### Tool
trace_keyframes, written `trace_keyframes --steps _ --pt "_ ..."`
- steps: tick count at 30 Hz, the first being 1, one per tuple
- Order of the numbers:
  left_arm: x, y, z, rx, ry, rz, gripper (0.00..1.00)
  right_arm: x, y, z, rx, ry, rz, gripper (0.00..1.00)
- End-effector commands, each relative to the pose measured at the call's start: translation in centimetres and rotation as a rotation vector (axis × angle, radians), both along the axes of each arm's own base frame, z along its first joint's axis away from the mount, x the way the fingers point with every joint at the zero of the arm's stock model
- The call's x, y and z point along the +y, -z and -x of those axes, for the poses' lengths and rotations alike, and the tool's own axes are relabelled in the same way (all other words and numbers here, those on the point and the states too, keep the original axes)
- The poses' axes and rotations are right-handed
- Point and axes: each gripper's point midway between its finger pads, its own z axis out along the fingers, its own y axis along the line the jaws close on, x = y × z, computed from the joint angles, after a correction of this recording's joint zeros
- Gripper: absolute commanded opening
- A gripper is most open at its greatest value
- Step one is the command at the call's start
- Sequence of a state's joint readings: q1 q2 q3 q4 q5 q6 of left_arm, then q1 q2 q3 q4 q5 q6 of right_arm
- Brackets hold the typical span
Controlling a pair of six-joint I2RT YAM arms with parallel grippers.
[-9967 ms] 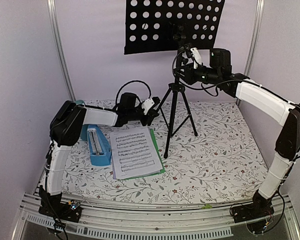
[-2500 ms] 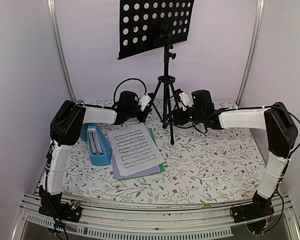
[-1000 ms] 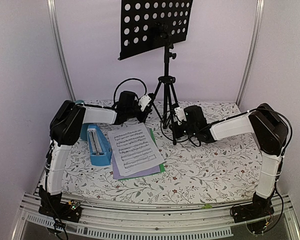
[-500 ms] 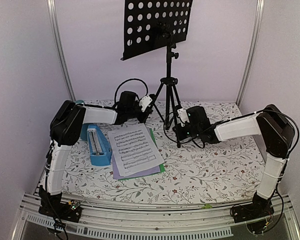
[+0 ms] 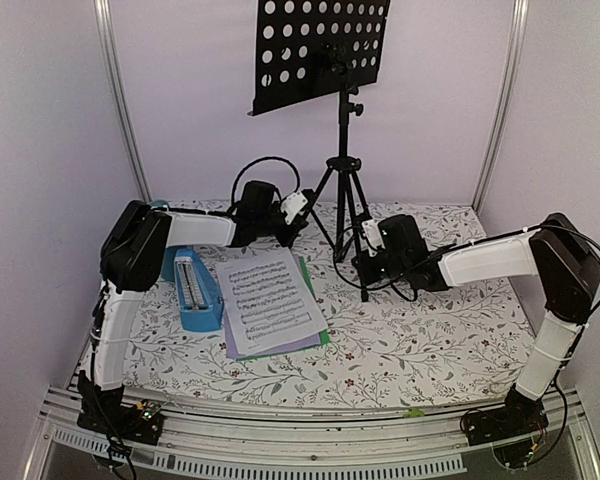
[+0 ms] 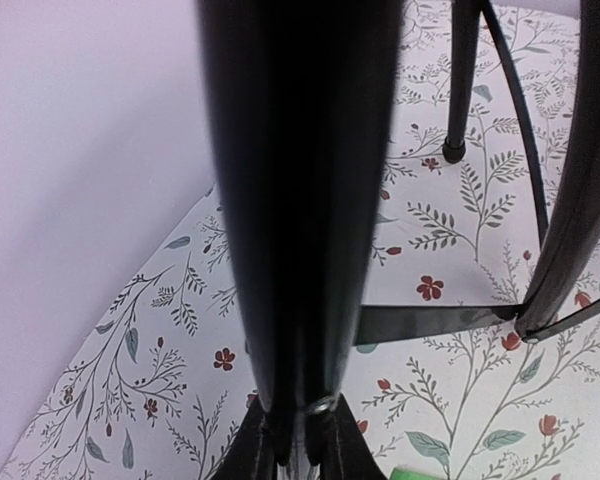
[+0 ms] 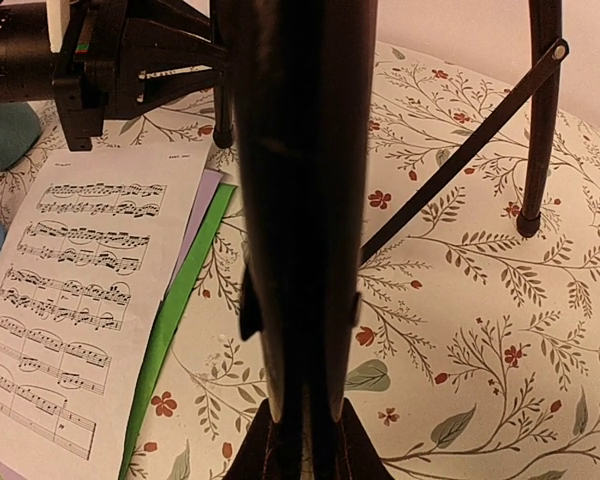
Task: Set up the instrument practice props
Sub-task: Adjust the music stand at the center of the board.
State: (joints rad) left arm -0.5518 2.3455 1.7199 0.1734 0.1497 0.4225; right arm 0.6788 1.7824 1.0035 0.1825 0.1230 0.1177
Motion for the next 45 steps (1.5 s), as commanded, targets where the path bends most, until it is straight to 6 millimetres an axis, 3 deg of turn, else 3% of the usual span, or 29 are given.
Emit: trace_keyframes --steps 1,13,27,34,45 --pt "7.7 5.9 -2.5 0.110 -0.216 -0.161 0.00 -2.8 -1.6 0.2 -0.026 0.095 0.026 0.00" --pt "8.1 6.5 -3.1 0.125 -0.234 -0.173 0.00 -3.6 0.9 2.6 0.048 0.111 0.003 0.00" --pt "7.2 6.6 -3.2 0.139 -0.237 -0.155 0.00 -5.4 3.3 4.4 0.079 0.138 0.021 0.00" --pt "6.6 6.1 -2.9 0.117 -0.231 -0.152 0.00 -4.5 4.9 5.2 0.103 0.076 -0.006 0.00" --pt "7.4 5.7 -3.1 0.097 -0.273 -0.173 0.00 -3.8 6.8 5.5 0.140 0.054 -0.024 0.00"
